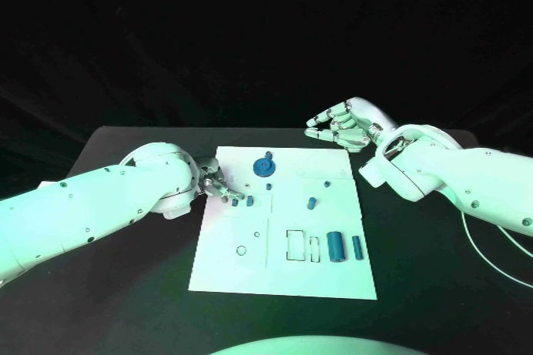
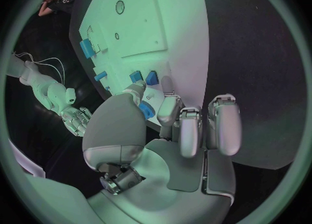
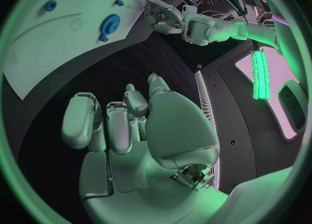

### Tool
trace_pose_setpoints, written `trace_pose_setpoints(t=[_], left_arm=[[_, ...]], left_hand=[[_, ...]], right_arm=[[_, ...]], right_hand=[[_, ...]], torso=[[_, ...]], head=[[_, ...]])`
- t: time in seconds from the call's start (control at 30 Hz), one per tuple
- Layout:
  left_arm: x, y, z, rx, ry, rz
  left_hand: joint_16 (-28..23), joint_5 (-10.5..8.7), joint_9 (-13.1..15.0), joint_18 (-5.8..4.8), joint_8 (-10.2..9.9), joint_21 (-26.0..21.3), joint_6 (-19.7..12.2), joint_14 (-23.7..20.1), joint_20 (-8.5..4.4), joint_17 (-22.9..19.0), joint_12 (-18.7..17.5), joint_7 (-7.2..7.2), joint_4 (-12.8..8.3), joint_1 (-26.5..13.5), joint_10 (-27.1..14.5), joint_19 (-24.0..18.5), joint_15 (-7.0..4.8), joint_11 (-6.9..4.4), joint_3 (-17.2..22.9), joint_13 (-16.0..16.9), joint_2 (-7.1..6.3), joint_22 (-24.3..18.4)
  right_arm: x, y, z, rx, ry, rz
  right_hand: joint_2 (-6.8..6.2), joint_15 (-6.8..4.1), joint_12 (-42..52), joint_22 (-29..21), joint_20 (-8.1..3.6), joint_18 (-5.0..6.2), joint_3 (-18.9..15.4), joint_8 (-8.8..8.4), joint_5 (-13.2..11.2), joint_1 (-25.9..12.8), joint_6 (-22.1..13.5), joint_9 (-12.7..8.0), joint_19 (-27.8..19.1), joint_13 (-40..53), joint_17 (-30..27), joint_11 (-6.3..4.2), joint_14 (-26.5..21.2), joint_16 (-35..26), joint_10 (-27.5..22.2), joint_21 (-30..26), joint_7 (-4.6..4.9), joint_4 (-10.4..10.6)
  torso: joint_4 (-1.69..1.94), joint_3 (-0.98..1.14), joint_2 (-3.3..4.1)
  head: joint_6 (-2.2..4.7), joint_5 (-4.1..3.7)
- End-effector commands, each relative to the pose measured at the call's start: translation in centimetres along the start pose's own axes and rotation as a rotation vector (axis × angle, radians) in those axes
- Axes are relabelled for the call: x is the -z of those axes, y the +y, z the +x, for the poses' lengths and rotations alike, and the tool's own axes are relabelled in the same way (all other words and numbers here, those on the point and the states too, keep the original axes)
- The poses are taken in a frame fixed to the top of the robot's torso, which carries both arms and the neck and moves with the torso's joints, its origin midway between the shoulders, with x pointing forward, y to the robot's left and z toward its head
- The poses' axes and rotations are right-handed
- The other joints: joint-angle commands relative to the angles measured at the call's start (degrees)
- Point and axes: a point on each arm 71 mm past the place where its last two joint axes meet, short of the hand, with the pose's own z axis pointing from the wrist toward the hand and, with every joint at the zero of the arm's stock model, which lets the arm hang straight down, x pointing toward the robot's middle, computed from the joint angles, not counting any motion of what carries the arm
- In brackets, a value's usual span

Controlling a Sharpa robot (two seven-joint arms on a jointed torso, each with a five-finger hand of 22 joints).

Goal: Assemble the parts on the task board

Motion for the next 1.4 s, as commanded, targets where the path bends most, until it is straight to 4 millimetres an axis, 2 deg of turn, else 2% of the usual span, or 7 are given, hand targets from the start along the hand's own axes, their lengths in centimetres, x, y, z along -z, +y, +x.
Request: trace_pose_setpoints(t=[0.03,0.27,0.47,0.63,0.83,1.13,1.4], left_arm=[[0.2,0.0,-0.2,0.051,-0.013,0.02],[0.6,0.1,-1.1,0.208,-0.102,0.143],[1.0,0.3,-2.0,0.369,-0.162,0.302],[1.5,-0.2,-2.9,0.393,-0.261,0.444],[1.7,-2.2,-3.4,0.266,-0.412,0.617],[0.4,-4.7,-1.6,-0.026,-0.341,0.626],[-0.6,-5.8,-0.3,-0.203,-0.238,0.563]], left_hand=[[0.2,-0.04,-0.1,-0.75,-0.4,-0.3,0.0,6.0,-0.36,15.1,-0.5,0.19,0.7,0.2,-0.3,1.7,-0.27,0.36,-2.0,-0.2,0.9,7.6],[0.2,-5.1,-0.5,0.22,-1.4,-4.3,-2.3,6.0,0.11,15.1,-6.2,1.15,1.0,1.9,-4.4,-0.2,0.36,1.19,-7.9,-6.3,3.35,4.6],[-1.7,-4.97,-2.7,2.13,-4.4,-13.3,-6.7,5.2,1.68,12.8,-21.3,3.48,1.0,3.6,-15.1,-4.5,2.16,3.4,-11.5,-22.1,6.02,-2.1],[-18.1,-3.68,-5.6,6.57,-7.5,-37.5,-10.3,-4.0,3.24,-4.3,-28.6,6.03,-4.1,17.3,-22.7,-17.2,4.01,5.55,-7.5,-27.2,8.57,-19.7],[-32.5,-5.72,-11.4,7.27,-12.7,-46.1,-11.3,-11.6,5.47,-18.0,-41.0,8.9,-8.2,28.3,-26.3,-20.1,6.47,8.22,-1.0,-38.4,6.37,-25.8],[-36.8,-6.23,-18.8,7.43,-18.8,-48.4,-7.8,-11.2,5.98,-24.1,-51.5,7.96,-9.4,29.5,-26.6,-17.5,6.81,8.93,1.8,-50.0,2.08,-28.0],[-24.3,-6.18,-22.7,6.2,-22.5,-40.7,-3.6,-3.1,5.19,-14.7,-54.2,7.26,-9.3,27.5,-21.8,-10.4,5.86,8.25,2.3,-55.1,0.98,-22.7]], right_arm=[[0.0,0.0,0.0,0.0,0.0,-0.006],[-0.1,-0.1,0.2,-0.002,0.003,-0.003],[0.0,-0.2,0.3,-0.004,0.006,-0.001],[0.0,-0.3,0.3,-0.004,0.006,0.001],[0.0,-0.3,0.4,-0.004,0.006,0.001],[-0.1,-0.2,0.5,-0.006,0.008,-0.002],[-0.1,-0.1,0.6,-0.008,0.009,-0.006]], right_hand=[[0.19,0.16,-0.2,-0.1,-0.02,0.46,-0.4,-0.04,0.3,0.3,0.1,0.1,-0.4,-0.1,3.7,-0.05,3.5,-0.4,-0.5,-0.4,0.07,0.0],[0.2,0.16,-0.2,-0.1,-0.02,0.46,-0.4,-0.05,0.3,0.3,0.1,0.1,-0.4,-0.1,3.7,-0.05,3.5,-0.4,-0.5,-0.4,0.07,0.0],[0.24,0.16,-0.2,-0.1,-0.01,0.46,-0.5,-0.05,0.3,0.3,0.1,0.1,-0.4,0.0,3.7,-0.05,3.5,-0.4,-0.5,-0.4,0.08,0.1],[0.24,0.16,-0.2,-0.1,-0.01,0.46,-0.5,-0.05,0.3,0.3,0.1,0.1,-0.4,0.0,3.7,-0.05,3.5,-0.4,-0.5,-0.4,0.08,0.1],[0.29,0.17,-0.2,-0.1,-0.01,0.46,-0.5,-0.06,0.3,0.3,0.1,0.0,-0.4,-0.1,3.6,-0.04,3.5,-0.4,-0.5,-0.4,0.08,0.1],[0.4,0.18,-0.3,-0.1,0.0,0.46,-0.5,-0.06,0.4,0.3,0.1,0.0,-0.4,-0.1,3.6,-0.03,3.5,-0.4,-0.5,-0.4,0.09,0.2],[0.54,0.19,-0.2,-0.1,0.0,0.46,-0.5,-0.07,0.4,0.2,0.1,0.0,-0.4,-0.1,3.7,-0.02,3.5,-0.4,-0.5,-0.4,0.11,0.3]], torso=[[-0.01,-0.02,0.01],[0.18,-0.02,-0.02],[0.12,0.07,0.0],[0.07,0.0,-0.03],[-0.07,0.0,0.05],[-0.1,0.05,0.03],[-0.03,0.01,0.04]], head=[[-0.14,-0.11],[-0.12,-0.18],[-0.1,0.0],[0.17,-0.09],[0.74,-0.18],[0.95,-0.37],[0.9,-0.58]])
